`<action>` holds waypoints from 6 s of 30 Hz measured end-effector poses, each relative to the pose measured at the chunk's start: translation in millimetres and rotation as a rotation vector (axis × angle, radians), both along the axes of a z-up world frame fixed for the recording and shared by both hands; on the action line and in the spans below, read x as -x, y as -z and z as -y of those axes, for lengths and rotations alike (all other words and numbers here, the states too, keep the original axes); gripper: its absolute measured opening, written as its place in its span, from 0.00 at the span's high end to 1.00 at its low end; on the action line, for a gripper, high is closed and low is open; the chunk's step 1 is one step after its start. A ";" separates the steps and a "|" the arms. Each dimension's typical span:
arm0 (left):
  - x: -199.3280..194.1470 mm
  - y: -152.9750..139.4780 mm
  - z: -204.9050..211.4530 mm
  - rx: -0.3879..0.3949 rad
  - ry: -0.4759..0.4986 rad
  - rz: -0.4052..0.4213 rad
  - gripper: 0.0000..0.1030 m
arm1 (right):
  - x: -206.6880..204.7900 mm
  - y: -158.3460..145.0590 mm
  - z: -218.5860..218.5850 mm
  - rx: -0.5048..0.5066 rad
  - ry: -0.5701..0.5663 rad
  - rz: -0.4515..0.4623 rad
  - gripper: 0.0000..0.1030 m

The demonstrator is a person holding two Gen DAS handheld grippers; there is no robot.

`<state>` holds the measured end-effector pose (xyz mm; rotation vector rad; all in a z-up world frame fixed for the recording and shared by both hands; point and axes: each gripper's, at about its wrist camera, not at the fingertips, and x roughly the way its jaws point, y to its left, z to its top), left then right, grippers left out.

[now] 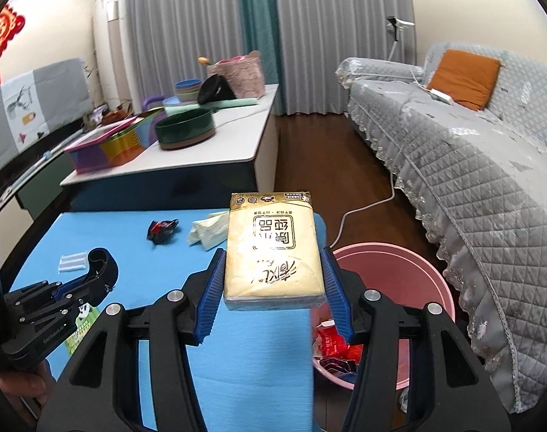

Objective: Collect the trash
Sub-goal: 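Lift the band and tissue pack and carry both tools over the pink bucket, then open both tools to drop the band and tissue pack into the bucket, then move both tools back over the table toward the black-red wrapper and crumpled tissue, then grasp the black-red wrapper with the left tool while the right tool grasps the crumpled tissue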

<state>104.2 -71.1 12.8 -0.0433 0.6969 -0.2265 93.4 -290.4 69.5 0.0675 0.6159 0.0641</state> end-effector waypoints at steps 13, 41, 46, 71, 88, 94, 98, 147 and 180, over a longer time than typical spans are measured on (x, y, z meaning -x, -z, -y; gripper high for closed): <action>-17.5 -13.9 31.2 0.006 0.036 0.014 0.86 | -2.4 -0.5 37.1 -0.044 0.081 0.008 0.49; -41.6 -28.3 121.9 0.027 0.195 0.041 0.86 | -5.5 4.8 111.9 -0.142 0.269 -0.024 0.49; -50.1 -27.5 139.9 0.027 0.237 0.042 0.86 | -8.6 6.4 117.6 -0.134 0.283 -0.028 0.49; -87.6 -3.4 209.9 0.056 0.403 0.008 0.86 | -22.2 34.0 130.9 0.006 0.373 -0.101 0.48; -78.0 -11.3 192.4 0.054 0.395 0.009 0.80 | -18.4 30.3 129.8 0.020 0.408 -0.093 0.29; -62.0 -20.5 164.7 0.044 0.351 0.022 0.80 | -15.1 18.4 113.1 0.008 0.371 -0.058 0.29; -49.7 -30.7 134.2 0.045 0.299 0.034 0.80 | -10.9 10.4 92.8 0.045 0.361 -0.019 0.29; -55.7 18.9 -134.7 0.069 -0.229 -0.007 0.80 | -127.5 56.5 -89.0 -0.159 0.060 -0.088 0.49; -156.2 55.2 -48.4 0.115 -0.073 -0.196 0.81 | -173.2 100.1 -103.8 -0.121 0.077 -0.189 0.65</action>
